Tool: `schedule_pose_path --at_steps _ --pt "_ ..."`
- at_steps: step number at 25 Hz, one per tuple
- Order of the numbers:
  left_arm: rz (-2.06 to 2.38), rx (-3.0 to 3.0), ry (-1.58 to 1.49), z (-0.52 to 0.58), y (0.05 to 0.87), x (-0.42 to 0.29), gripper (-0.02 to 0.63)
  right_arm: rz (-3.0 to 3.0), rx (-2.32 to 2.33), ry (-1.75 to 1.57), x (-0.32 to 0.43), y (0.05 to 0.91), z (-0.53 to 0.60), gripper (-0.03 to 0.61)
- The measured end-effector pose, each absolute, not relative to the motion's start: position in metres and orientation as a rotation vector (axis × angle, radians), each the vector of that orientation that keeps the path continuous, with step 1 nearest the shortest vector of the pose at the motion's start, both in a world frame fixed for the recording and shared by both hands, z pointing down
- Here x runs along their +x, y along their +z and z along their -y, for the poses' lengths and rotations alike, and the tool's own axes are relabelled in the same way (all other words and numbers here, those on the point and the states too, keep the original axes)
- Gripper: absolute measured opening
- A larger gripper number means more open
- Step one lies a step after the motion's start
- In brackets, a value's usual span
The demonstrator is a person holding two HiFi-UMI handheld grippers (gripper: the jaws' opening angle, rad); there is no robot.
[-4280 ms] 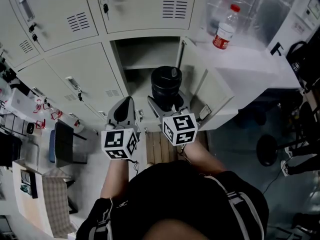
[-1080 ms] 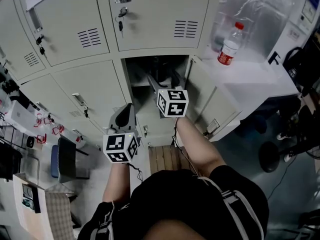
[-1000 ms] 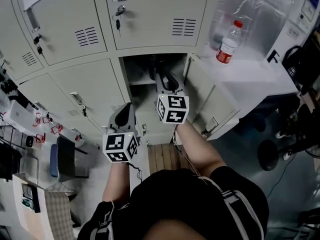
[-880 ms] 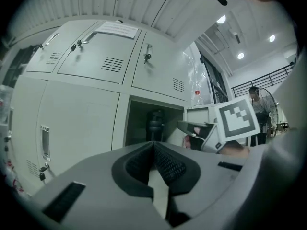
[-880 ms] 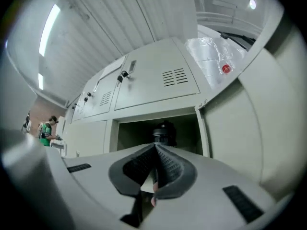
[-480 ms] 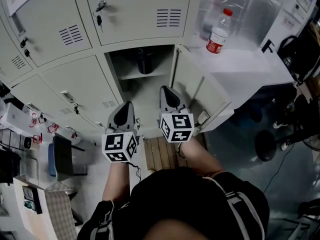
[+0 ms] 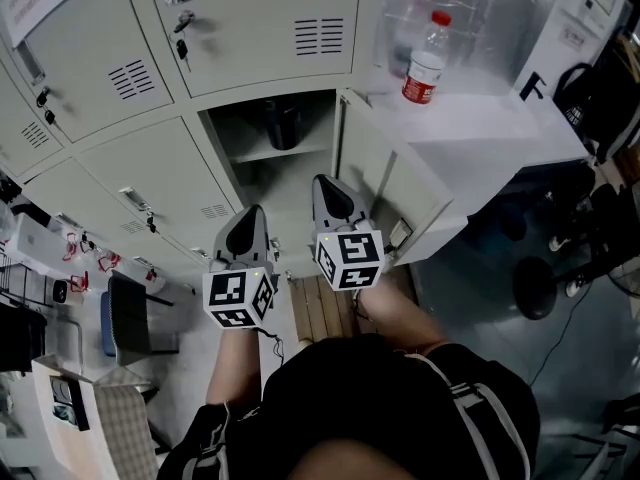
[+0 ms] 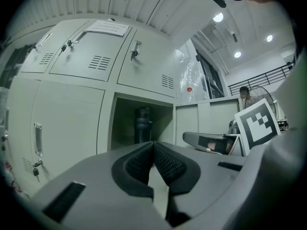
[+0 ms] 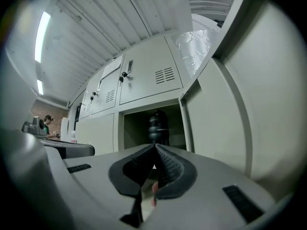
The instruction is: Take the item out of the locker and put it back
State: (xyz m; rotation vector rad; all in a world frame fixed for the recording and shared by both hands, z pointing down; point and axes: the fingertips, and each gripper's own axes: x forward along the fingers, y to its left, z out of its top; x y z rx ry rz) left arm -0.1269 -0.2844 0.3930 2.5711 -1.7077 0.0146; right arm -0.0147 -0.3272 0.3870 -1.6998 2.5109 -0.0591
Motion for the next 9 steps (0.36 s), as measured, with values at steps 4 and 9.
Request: schedule_pose_path --at_steps 4,9 --pt "1.718 2.571 0.016 0.2838 0.3910 -0.1257 0.014 -2.495 -1.706 -0.059 -0.0116 0.3847 0.3280 0.014" --pt "1.728 2.574 0.018 0.2847 0.3872 -0.1246 0.014 -2.484 -1.701 -0.054 -0.0099 0.3775 0.3301 0.014"
